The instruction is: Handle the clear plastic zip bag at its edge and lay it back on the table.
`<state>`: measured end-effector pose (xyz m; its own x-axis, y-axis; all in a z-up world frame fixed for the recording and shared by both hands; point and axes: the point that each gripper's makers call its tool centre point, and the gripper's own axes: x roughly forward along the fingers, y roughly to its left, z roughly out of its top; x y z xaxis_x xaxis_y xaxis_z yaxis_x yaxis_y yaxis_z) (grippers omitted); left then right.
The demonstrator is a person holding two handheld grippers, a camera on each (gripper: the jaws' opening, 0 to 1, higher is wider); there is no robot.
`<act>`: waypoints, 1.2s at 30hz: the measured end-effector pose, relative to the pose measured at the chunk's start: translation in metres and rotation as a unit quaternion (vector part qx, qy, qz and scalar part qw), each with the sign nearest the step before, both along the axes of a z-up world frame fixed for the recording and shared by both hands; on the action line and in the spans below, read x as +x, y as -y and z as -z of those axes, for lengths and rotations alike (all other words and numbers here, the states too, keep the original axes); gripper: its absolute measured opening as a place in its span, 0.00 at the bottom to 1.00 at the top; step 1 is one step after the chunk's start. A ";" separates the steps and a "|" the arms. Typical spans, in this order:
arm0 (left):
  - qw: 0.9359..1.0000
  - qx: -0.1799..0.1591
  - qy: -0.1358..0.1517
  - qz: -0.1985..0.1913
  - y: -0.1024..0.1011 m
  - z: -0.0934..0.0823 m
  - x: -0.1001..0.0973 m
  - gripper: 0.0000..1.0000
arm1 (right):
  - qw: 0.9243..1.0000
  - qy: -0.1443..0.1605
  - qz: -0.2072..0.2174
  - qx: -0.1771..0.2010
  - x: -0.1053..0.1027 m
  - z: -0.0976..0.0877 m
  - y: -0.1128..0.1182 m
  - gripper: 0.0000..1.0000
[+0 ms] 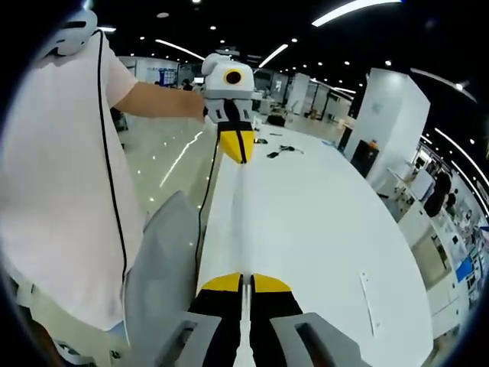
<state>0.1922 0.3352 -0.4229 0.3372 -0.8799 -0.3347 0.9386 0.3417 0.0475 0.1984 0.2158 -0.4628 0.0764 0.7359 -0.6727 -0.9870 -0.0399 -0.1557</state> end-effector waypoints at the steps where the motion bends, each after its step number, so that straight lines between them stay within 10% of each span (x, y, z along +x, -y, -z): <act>1: 1.000 0.000 0.000 0.000 0.000 0.000 0.000 0.00 | 1.000 -0.001 0.000 -0.003 0.000 0.001 0.001 0.00; 36: 1.000 -0.005 0.008 -0.005 -0.002 -0.009 0.002 0.00 | 1.000 0.004 0.002 -0.012 0.000 0.004 0.009 0.00</act>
<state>0.1937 0.3369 -0.4134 0.3523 -0.8792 -0.3209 0.9339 0.3524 0.0597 0.1987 0.2068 -0.4666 0.0860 0.7190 -0.6897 -0.9858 -0.0390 -0.1636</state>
